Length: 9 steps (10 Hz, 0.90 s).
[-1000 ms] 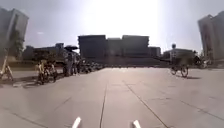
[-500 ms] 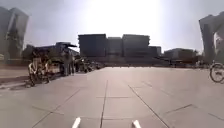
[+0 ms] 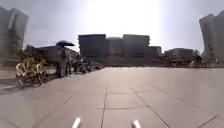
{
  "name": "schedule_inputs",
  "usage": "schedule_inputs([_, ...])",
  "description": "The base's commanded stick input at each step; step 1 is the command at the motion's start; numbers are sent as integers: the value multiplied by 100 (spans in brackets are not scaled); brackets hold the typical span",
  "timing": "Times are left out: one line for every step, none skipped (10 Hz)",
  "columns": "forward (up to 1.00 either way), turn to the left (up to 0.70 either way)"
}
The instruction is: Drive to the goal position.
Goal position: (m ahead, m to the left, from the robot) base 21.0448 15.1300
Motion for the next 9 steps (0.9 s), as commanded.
schedule_inputs([100,0])
schedule_inputs([100,0])
schedule_inputs([100,0])
schedule_inputs([100,0])
schedule_inputs([100,0])
schedule_inputs([100,0])
schedule_inputs([100,0])
schedule_inputs([100,0])
schedule_inputs([100,0])
